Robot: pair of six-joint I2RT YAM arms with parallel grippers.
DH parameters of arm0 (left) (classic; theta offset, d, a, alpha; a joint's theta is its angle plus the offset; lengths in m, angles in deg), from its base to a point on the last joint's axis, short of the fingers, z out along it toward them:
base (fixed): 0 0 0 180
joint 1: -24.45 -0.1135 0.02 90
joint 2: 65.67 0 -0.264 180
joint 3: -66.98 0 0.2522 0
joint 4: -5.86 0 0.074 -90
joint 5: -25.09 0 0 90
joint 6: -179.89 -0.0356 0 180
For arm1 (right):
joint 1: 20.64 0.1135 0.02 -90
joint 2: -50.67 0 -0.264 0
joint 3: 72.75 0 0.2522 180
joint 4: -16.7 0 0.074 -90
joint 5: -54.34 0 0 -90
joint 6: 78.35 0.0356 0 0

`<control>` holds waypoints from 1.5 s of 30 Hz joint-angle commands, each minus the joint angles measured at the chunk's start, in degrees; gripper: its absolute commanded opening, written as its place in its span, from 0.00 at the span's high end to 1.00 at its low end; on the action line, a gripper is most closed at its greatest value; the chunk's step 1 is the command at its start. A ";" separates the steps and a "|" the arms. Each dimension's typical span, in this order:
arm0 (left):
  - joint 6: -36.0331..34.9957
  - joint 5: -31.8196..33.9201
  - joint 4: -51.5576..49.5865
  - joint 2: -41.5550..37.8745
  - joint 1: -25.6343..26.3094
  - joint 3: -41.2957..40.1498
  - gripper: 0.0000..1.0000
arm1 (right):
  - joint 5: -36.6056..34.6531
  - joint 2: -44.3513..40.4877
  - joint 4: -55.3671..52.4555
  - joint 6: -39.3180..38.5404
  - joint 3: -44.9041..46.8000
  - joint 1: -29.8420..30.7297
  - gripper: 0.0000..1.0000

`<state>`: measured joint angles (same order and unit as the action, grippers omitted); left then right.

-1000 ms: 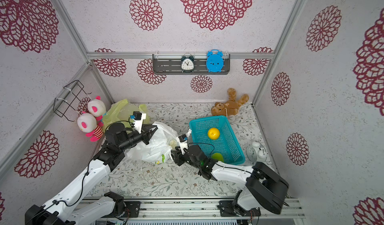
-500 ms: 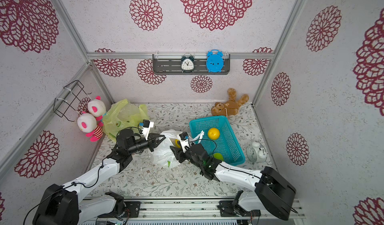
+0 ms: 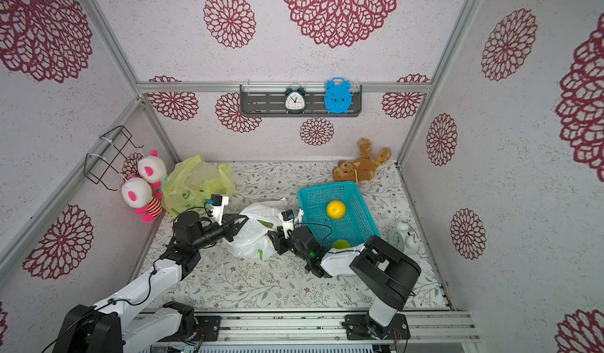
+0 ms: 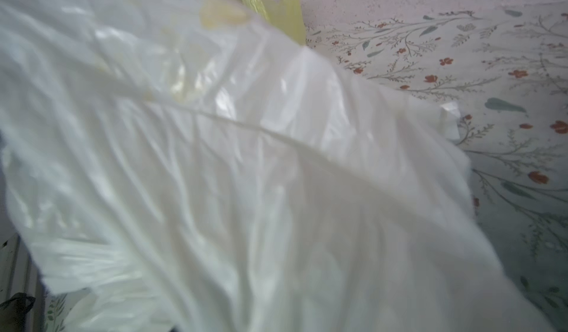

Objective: Untie the knot of a plastic bag & take out the apple
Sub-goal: Adjust the plastic bag at the center of the board.

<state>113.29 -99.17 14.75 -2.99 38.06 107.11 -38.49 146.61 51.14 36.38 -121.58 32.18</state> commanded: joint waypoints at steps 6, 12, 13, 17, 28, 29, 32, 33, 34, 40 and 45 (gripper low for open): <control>1.35 -2.57 0.52 3.80 -4.74 1.83 1.00 | -1.66 2.86 0.55 4.75 1.85 1.18 0.53; 1.51 1.07 -13.56 0.60 -7.04 6.68 0.03 | -0.41 0.17 -2.22 2.75 -0.23 2.51 0.53; 0.07 3.38 -17.11 -0.85 -5.39 8.05 0.03 | -0.82 -0.85 -3.98 1.98 -1.23 3.18 0.53; -7.60 30.45 -31.70 -12.95 9.84 12.12 0.03 | -0.02 -6.03 -10.31 -1.24 -4.44 5.59 0.61; 2.48 32.85 -38.23 -31.66 13.43 4.40 0.03 | 4.92 -9.87 -19.79 -3.81 -10.74 6.21 0.76; 3.26 32.68 -38.19 -31.44 14.40 2.79 0.03 | 5.39 -9.81 -19.84 -3.89 -11.00 6.12 0.73; 5.13 31.58 -35.20 -29.24 15.40 -1.73 0.03 | 6.42 -10.15 -22.57 -5.61 -12.95 6.11 0.56; 5.12 32.44 -34.89 -27.71 15.42 -2.43 0.03 | 7.11 -10.95 -22.80 -6.23 -12.96 6.06 0.54; 5.34 34.27 -35.52 -26.28 15.41 -2.55 0.03 | 7.58 -11.96 -22.70 -6.61 -12.93 6.03 0.53; 5.08 41.24 -35.24 -17.70 14.94 -1.55 0.03 | 13.94 -17.44 -21.05 -6.94 -11.47 5.47 0.49; 5.72 40.86 -36.94 -8.71 11.31 1.74 0.03 | 15.67 -14.04 -22.44 -7.73 -13.70 5.00 0.49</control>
<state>118.18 -59.61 -22.23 -14.66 51.35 106.76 -25.71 130.90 29.13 30.55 -133.12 37.77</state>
